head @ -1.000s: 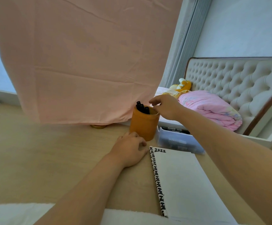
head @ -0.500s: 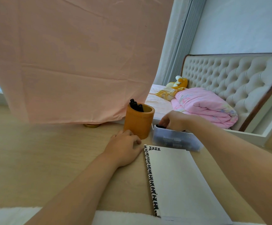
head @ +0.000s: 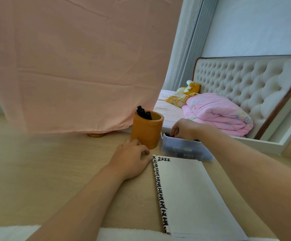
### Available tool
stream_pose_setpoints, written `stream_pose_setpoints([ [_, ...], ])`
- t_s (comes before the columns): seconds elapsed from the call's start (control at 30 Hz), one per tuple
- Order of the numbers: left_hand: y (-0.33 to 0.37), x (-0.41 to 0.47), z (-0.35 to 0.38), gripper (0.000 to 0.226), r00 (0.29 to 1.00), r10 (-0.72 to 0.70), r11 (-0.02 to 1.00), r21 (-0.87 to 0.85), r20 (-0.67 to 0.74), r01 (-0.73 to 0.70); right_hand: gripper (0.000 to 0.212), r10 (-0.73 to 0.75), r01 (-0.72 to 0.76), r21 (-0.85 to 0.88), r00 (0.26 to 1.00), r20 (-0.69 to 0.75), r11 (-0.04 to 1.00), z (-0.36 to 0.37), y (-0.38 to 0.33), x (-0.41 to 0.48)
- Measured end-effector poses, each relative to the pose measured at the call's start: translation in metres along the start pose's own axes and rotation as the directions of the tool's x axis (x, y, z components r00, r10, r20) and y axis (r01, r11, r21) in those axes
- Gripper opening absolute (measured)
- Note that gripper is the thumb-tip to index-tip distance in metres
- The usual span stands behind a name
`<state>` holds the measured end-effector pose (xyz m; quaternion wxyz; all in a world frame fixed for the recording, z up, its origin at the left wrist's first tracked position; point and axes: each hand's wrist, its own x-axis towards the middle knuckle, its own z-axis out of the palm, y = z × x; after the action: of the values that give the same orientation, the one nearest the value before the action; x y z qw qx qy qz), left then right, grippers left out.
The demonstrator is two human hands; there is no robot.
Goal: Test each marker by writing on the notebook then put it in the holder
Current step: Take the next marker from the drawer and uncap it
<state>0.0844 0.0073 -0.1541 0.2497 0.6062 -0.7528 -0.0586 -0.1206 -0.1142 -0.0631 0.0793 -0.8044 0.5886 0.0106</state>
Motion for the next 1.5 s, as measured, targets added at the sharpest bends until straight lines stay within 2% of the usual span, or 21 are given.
stream_pose_setpoints([
  [0.2, -0.001, -0.001, 0.0, 0.032, 1.0, 0.003, 1.0, 0.003, -0.008, -0.003, 0.019, -0.001, 0.002, 0.007, 0.999, -0.041, 1.0, 0.001, 0.009, -0.004],
  [0.3, 0.0, -0.001, 0.0, 0.03, 1.0, 0.006, 1.0, 0.0, -0.031, -0.005, 0.019, -0.128, 0.136, 0.024, 0.969, -0.21, 0.99, -0.006, 0.005, -0.011],
  [0.37, 0.001, 0.0, 0.0, 0.027, 0.996, 0.019, 0.999, -0.025, -0.086, -0.021, 0.019, -0.239, 0.266, 0.019, 0.894, -0.38, 0.964, -0.012, -0.003, -0.022],
  [0.5, 0.009, 0.0, -0.003, 0.026, 0.963, 0.037, 0.988, -0.135, -0.266, -0.076, 0.017, -0.346, 0.464, -0.017, 0.635, -0.691, 0.886, -0.012, -0.019, -0.059],
  [0.57, 0.014, 0.0, -0.004, 0.031, 0.937, 0.042, 0.979, -0.171, -0.348, -0.107, 0.021, -0.344, 0.513, -0.012, 0.558, -0.755, 0.858, -0.006, -0.025, -0.078],
  [0.73, 0.03, -0.004, -0.009, 0.047, 0.876, 0.095, 0.952, -0.213, -0.472, -0.218, 0.027, -0.352, 0.615, -0.008, 0.441, -0.825, 0.788, 0.017, -0.031, -0.114],
  [0.93, 0.036, -0.006, -0.011, 0.059, 0.852, 0.159, 0.966, -0.101, -0.498, -0.239, 0.023, -0.107, 0.628, 0.32, 0.545, -0.831, 0.709, 0.035, -0.018, -0.13],
  [1.07, 0.037, -0.008, -0.014, 0.056, 0.859, 0.163, 0.964, -0.109, -0.485, -0.244, 0.026, 0.077, 0.662, 0.495, 0.554, -0.829, 0.562, 0.031, -0.015, -0.138],
  [1.13, 0.04, -0.009, -0.015, 0.054, 0.856, 0.175, 0.956, -0.124, -0.486, -0.266, 0.03, 0.136, 0.626, 0.602, 0.629, -0.765, 0.495, 0.033, -0.018, -0.137],
  [1.27, 0.038, -0.009, -0.014, 0.024, 0.845, 0.233, 0.947, -0.085, -0.48, -0.31, 0.032, 0.164, 0.457, 0.786, 0.813, -0.559, 0.415, 0.044, -0.016, -0.126],
  [1.33, 0.034, -0.008, -0.013, 0.011, 0.865, 0.249, 0.955, -0.037, -0.436, -0.294, 0.033, 0.139, 0.407, 0.786, 0.843, -0.519, 0.466, 0.049, -0.014, -0.123],
  [1.4, 0.032, -0.007, -0.012, 0.008, 0.875, 0.251, 0.96, -0.006, -0.413, -0.278, 0.033, 0.141, 0.375, 0.775, 0.852, -0.504, 0.508, 0.052, -0.012, -0.122],
  [1.5, 0.031, -0.006, -0.01, 0.022, 0.902, 0.24, 0.966, -0.006, -0.358, -0.26, 0.033, 0.185, 0.356, 0.837, 0.868, -0.461, 0.416, 0.052, -0.01, -0.122],
])
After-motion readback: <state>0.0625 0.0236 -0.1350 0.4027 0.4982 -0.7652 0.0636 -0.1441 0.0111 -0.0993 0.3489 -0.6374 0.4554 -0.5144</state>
